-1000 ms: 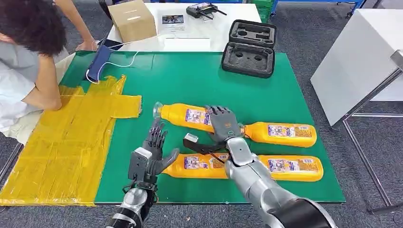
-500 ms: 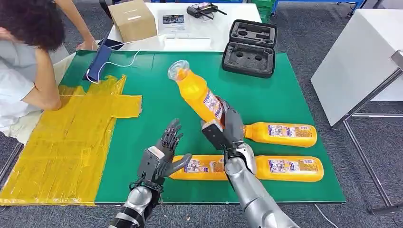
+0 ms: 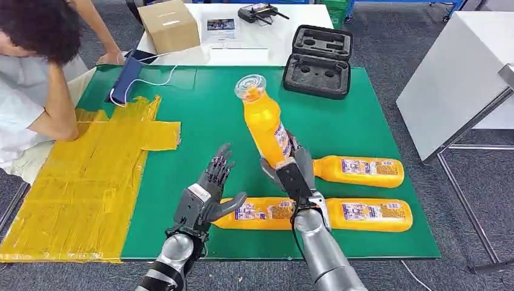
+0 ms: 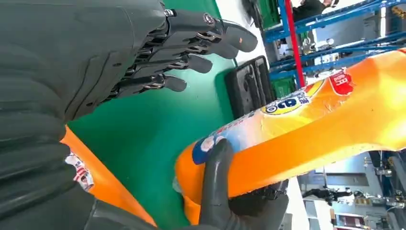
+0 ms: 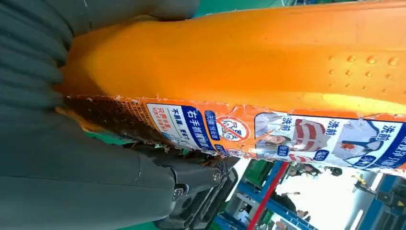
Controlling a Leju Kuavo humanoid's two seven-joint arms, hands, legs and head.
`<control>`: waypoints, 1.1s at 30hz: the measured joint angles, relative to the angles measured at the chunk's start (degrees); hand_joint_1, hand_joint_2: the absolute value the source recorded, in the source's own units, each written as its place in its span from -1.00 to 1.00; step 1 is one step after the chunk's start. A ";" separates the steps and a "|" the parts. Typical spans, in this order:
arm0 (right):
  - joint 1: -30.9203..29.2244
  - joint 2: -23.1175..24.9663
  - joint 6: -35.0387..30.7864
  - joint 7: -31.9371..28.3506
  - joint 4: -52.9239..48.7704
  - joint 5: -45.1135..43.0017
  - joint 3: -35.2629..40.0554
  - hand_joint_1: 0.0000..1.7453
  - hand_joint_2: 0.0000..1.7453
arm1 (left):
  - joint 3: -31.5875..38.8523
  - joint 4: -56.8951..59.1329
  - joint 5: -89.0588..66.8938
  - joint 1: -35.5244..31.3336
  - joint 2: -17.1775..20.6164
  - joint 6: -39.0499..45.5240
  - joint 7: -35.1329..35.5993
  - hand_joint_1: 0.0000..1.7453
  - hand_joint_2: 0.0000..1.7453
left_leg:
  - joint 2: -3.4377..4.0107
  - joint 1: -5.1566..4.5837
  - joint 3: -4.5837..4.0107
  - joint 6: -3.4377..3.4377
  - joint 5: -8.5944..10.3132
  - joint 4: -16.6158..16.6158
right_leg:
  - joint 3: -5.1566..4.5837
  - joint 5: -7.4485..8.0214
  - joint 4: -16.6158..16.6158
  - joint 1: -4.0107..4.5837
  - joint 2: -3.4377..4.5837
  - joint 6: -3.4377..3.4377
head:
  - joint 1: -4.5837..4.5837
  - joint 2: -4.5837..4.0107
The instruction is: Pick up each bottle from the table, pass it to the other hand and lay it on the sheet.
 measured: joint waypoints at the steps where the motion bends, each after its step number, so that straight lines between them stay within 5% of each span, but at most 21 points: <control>1: 0.04 0.00 0.00 0.00 -0.04 0.00 0.00 1.00 1.00 | -0.04 -0.04 0.00 0.00 0.00 0.00 0.00 -1.00 1.00 | 0.00 0.00 0.00 0.00 0.00 0.00 | 0.00 0.00 0.00 0.00 0.00 0.00 | -0.02 0.00; 14: 0.11 0.00 0.66 -0.02 -0.35 -0.44 -0.04 1.00 1.00 | -0.35 -0.11 -0.04 -0.01 0.00 0.09 0.02 -1.00 1.00 | 0.00 0.00 0.00 0.00 0.00 0.00 | -0.01 0.00 0.00 0.00 0.00 0.00 | -0.02 0.00; 23: 3.28 1.75 14.86 -0.89 0.24 -6.76 0.91 1.00 1.00 | -1.35 -0.52 -3.73 -0.15 0.00 3.82 -0.63 -1.00 1.00 | 0.00 0.01 -0.01 -0.01 -0.01 0.00 | -0.01 -0.01 0.00 0.01 0.00 -0.01 | -0.02 0.00; 33: 8.01 3.72 9.79 -1.86 -1.16 3.30 11.45 1.00 1.00 | 0.31 4.57 -11.28 -3.38 0.33 16.11 1.86 -1.00 1.00 | 0.00 0.03 0.00 -0.02 -0.01 -0.02 | -0.05 -0.03 0.00 0.02 -0.01 -0.03 | 0.02 0.00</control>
